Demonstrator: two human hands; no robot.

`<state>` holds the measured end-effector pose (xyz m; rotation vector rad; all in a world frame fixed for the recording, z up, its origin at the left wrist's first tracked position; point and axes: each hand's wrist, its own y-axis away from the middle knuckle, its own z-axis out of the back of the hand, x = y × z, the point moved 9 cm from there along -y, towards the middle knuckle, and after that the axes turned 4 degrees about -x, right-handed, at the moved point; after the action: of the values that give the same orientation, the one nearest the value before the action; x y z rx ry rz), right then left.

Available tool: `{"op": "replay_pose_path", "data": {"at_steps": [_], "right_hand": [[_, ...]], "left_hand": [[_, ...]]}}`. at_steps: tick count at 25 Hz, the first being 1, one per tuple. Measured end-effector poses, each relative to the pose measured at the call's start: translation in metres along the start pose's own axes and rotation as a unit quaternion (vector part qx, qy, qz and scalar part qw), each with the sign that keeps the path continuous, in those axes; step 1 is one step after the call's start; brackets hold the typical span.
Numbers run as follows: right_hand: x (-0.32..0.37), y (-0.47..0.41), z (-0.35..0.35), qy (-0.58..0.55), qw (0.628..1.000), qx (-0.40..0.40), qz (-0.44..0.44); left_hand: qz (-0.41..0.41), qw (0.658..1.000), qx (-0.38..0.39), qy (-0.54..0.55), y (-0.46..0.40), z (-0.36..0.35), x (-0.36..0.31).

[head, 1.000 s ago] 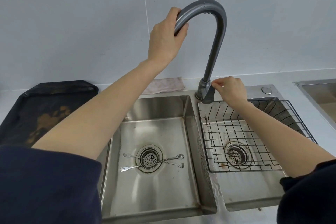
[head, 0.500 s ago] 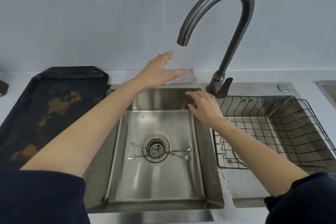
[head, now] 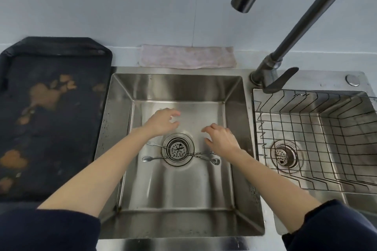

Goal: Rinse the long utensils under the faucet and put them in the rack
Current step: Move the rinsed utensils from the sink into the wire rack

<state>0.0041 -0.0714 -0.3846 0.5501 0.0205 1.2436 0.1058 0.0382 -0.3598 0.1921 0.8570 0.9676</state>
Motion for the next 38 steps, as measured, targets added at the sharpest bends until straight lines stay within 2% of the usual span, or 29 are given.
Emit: {"op": "replay_pose_path", "data": {"at_steps": [8, 12, 15, 25, 30, 38], "right_hand": [[-0.007, -0.009, -0.066, 0.021, 0.995, 0.097, -0.017], [-0.007, -0.014, -0.082, 0.026, 0.994, 0.104, -0.027], [-0.008, -0.018, -0.089, 0.036, 0.995, 0.093, -0.030], [-0.002, -0.011, -0.082, 0.054, 0.996, 0.064, -0.005], [0.009, -0.002, -0.051, 0.067, 0.997, 0.030, 0.010], [0.023, 0.024, 0.011, 0.073, 0.995, -0.065, 0.027]], "left_hand": [[0.057, 0.995, 0.067, -0.044, -0.004, -0.080, 0.073], [0.033, 0.986, 0.056, -0.155, 0.000, -0.093, 0.082], [0.001, 0.974, 0.045, -0.221, 0.004, -0.101, 0.083], [-0.004, 0.979, -0.001, -0.205, 0.010, -0.096, 0.076], [-0.024, 0.984, -0.022, -0.175, 0.022, -0.071, 0.062], [-0.060, 0.972, -0.101, -0.204, 0.056, -0.025, 0.022]]}}
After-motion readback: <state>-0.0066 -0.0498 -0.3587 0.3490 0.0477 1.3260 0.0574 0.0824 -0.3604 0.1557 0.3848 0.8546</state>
